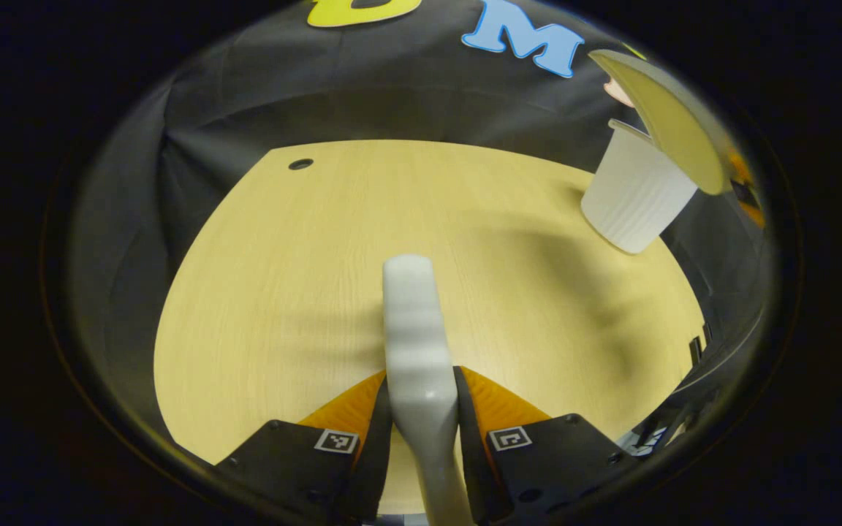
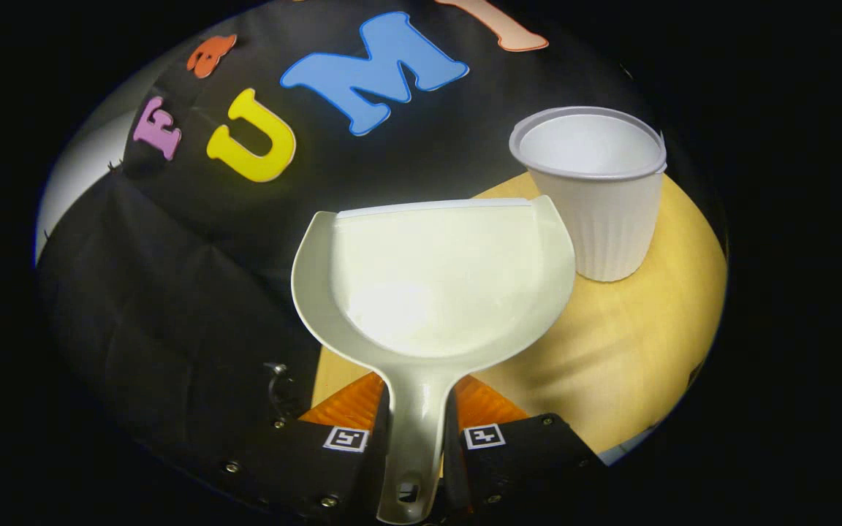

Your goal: Pick up the small broom and dustpan from the desktop, sweep the trash into the dustpan with the broom, and then empty the trash into the garbage bin.

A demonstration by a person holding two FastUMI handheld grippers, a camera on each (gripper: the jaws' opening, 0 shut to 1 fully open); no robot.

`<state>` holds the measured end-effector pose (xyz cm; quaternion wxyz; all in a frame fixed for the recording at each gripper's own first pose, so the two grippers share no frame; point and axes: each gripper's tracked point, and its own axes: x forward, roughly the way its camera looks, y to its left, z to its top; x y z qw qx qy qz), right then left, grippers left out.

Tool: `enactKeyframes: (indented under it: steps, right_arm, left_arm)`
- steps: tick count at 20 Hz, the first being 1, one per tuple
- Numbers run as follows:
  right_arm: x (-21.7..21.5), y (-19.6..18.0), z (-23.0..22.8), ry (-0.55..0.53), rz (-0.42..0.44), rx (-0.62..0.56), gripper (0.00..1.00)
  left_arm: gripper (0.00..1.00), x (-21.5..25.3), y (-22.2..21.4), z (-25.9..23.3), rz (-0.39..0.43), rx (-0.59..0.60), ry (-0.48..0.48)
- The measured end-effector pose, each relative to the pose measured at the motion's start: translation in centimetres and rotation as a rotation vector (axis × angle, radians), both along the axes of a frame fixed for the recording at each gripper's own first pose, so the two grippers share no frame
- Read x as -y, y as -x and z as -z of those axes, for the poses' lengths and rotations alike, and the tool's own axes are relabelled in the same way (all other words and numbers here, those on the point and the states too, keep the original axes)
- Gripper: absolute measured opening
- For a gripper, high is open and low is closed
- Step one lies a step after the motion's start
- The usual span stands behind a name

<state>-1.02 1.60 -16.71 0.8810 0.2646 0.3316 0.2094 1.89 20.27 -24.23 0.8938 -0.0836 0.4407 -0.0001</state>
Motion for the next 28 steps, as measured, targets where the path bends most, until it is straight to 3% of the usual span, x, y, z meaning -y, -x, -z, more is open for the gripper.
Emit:
enactKeyframes:
  steps: [6,8,9,17,28]
  right_arm:
    - [-0.3,0.6,9.2,0.329,0.016,-0.027,0.33]
    - [-0.7,0.8,11.0,0.373,0.012,-0.042,0.33]
    - [-0.9,1.0,11.9,0.386,0.011,-0.051,0.33]
    - [-2.0,1.9,17.7,0.404,0.052,-0.160,0.33]
    - [-1.8,2.7,19.3,0.376,0.060,-0.209,0.36]
  left_arm:
    - [0.53,-0.3,-0.6,0.7,0.004,-0.015,-0.018]
    - [0.48,-0.5,-0.8,0.6,0.001,-0.018,-0.024]
    - [0.53,-0.6,-0.8,0.5,-0.003,-0.022,-0.026]
    - [0.52,0.1,-2.8,1.2,-0.024,-0.048,-0.056]
    - [0.52,1.9,-5.5,4.3,0.000,-0.093,-0.040]
